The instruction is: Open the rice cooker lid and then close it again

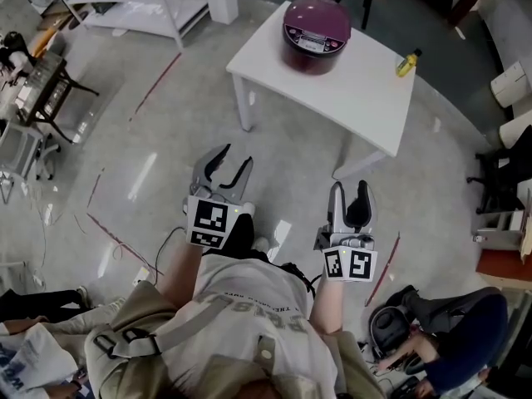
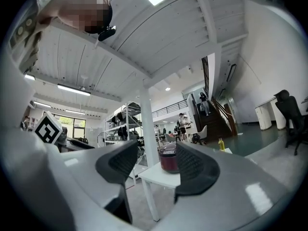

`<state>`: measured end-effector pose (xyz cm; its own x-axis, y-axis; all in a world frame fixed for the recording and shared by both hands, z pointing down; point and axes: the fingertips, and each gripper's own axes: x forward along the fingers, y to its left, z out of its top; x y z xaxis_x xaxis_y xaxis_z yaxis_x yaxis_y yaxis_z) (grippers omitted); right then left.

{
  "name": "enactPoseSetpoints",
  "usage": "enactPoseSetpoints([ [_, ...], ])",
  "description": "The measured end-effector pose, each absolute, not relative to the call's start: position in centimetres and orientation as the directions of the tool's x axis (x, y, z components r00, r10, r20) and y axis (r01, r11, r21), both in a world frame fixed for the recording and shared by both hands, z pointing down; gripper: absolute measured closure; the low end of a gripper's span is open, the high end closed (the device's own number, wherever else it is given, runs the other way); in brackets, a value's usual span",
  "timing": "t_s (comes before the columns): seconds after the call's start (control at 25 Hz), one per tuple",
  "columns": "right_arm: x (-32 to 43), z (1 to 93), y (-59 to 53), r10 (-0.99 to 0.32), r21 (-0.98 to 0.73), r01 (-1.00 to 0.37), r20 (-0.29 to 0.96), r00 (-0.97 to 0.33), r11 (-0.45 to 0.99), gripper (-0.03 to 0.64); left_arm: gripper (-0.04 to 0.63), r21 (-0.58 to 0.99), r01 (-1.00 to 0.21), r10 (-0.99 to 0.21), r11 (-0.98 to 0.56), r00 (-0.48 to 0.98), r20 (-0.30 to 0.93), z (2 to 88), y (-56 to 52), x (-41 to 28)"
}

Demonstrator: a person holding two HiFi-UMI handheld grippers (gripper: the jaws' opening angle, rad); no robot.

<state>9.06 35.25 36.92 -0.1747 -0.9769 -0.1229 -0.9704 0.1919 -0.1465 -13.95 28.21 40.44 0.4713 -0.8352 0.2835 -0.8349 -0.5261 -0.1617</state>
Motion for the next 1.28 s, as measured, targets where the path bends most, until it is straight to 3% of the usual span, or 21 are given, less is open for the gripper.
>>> enactPoseSetpoints([
  [1.28, 7.4, 38.5, 12.8, -0.986, -0.088, -0.982, -0.037, -0.163, 0.166, 0.328, 0.368, -0.174, -0.697, -0.713, -0.695, 0.64, 0.286, 42.7, 4.7, -10.3],
])
